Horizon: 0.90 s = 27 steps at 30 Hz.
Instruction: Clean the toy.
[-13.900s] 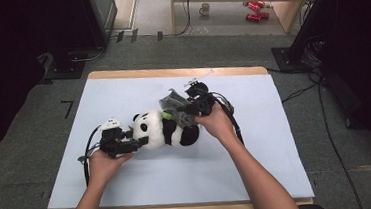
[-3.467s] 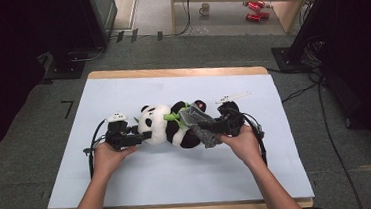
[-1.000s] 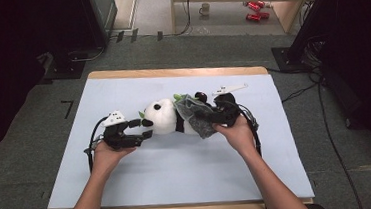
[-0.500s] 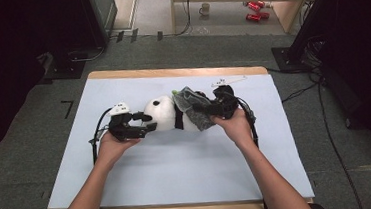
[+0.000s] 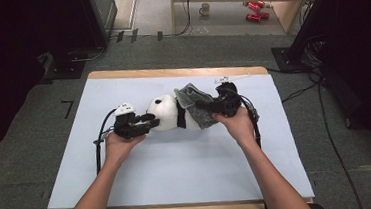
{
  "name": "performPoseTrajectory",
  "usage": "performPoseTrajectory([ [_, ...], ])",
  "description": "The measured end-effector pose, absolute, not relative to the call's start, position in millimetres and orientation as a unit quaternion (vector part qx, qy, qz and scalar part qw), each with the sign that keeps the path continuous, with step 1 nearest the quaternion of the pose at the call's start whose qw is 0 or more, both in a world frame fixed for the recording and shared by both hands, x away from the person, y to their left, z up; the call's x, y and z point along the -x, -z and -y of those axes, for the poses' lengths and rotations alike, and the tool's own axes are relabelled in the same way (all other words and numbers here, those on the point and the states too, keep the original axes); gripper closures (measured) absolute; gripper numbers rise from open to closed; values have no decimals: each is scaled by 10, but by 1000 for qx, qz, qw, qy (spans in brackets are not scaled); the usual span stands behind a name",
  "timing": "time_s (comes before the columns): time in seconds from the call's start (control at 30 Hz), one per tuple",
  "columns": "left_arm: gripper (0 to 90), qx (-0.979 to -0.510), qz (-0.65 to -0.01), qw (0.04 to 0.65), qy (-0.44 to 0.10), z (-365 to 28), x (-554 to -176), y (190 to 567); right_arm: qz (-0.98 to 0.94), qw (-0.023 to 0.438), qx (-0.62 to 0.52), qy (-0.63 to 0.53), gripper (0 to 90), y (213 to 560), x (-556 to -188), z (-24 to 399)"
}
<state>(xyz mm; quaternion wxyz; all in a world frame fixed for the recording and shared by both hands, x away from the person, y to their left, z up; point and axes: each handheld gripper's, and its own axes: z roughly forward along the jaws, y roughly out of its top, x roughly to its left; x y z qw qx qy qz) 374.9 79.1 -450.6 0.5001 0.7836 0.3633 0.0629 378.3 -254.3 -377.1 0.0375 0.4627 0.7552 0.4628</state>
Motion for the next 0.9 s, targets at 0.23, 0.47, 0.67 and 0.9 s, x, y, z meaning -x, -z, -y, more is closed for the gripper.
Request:
performPoseTrajectory([
  [0.23, 684, -789, -368, 488, -58, -760, -3538, 4414, -752, 51, -441, -487, 779, 3510, -3632, 2466],
  [0.47, 689, -779, -393, 487, -42, -813, -3300, 4369, -765, 42, -416, -490, 778, 3418, -3493, 2253],
  [0.67, 676, -771, -399, 494, -44, -732, -3287, 4396, -786, 29, -397, -472, 778, 3536, -3460, 1916],
  [0.9, 665, -772, -404, 488, -56, -632, -3207, 4372, -802, 24, -380, -460, 771, 3728, -3428, 1609],
])
